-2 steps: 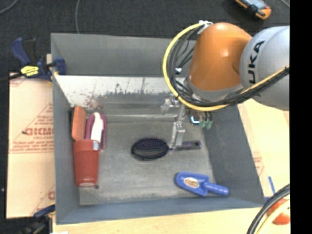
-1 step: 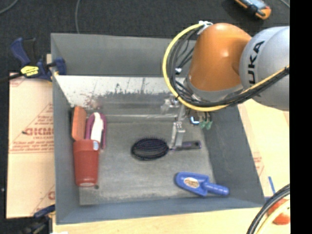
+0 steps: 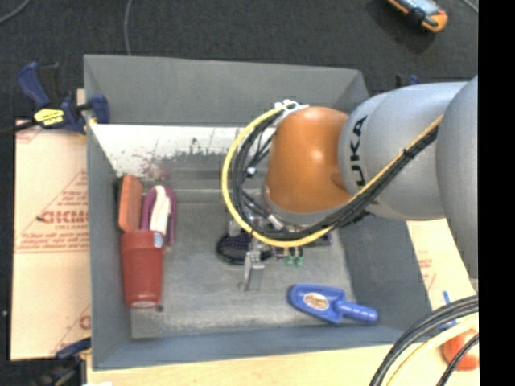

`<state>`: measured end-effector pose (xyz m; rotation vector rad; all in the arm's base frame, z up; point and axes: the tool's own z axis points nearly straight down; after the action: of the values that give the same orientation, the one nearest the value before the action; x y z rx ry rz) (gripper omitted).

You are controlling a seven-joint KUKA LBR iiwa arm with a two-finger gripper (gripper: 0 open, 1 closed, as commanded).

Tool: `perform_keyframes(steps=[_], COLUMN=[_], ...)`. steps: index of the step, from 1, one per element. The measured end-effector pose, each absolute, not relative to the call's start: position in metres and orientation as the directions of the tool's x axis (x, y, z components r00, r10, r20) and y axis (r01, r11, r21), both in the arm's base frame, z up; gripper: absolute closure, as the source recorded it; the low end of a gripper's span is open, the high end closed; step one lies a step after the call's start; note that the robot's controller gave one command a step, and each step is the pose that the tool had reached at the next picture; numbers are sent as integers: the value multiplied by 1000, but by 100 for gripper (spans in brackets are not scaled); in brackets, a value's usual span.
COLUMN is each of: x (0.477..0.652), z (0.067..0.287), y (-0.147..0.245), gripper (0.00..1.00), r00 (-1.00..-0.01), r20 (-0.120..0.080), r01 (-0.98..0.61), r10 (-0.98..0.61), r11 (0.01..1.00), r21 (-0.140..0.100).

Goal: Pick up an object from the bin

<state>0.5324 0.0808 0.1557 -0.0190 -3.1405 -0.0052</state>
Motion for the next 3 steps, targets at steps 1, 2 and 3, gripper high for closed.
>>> perform_keyframes(steps=[1,2,3], x=[557,534,546], z=[138,165,103], y=[40,80,54], gripper=[0,0,0], r00=[-996,-1000,-991], r20=[-20,-11,-17], r01=[85,22,132], r10=[85,22,132], r11=[996,1000,991], r21=[1,4,0])
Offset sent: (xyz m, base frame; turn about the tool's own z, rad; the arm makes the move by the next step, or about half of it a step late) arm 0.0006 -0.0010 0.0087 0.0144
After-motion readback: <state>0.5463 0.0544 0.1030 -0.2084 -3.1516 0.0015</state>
